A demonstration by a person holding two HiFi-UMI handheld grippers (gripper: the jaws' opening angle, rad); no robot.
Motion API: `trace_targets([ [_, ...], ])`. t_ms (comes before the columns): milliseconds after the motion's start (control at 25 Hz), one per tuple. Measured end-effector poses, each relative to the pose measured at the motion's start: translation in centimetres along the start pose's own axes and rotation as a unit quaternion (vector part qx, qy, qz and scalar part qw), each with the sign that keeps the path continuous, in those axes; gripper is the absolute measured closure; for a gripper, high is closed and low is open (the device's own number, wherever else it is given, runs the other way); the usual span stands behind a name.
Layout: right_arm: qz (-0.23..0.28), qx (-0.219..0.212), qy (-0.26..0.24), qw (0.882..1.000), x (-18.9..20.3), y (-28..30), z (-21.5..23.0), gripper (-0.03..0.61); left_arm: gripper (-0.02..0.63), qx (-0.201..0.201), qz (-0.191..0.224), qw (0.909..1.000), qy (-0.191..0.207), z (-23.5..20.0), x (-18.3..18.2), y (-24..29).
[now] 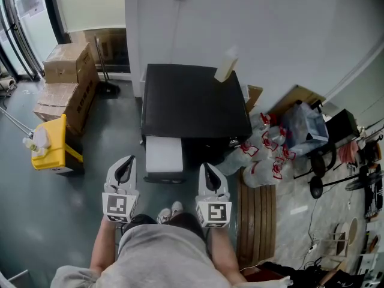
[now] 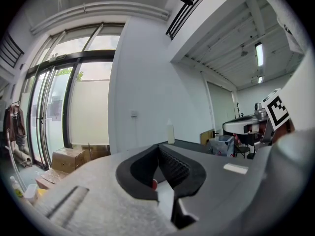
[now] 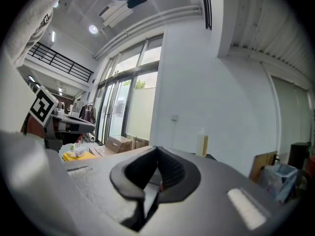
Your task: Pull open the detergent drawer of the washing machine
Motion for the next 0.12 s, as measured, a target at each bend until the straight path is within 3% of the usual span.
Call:
trace_targets([
  [120,0.001,0.0,0.0,1.0,-0.2,0.09,-0.18,0.574,0.603,0.003,0.001,1.0,-0.001,-0.05,0.31,-0.04],
])
Point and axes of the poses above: the fingertips, and each gripper's own axes: y forward along the fingers, z to its right, x out of its underside, the point moved 2 cm from there along -y, backward along the fingers, and after that the axes turned 10 degrees about -x, right-handed, at the moved point
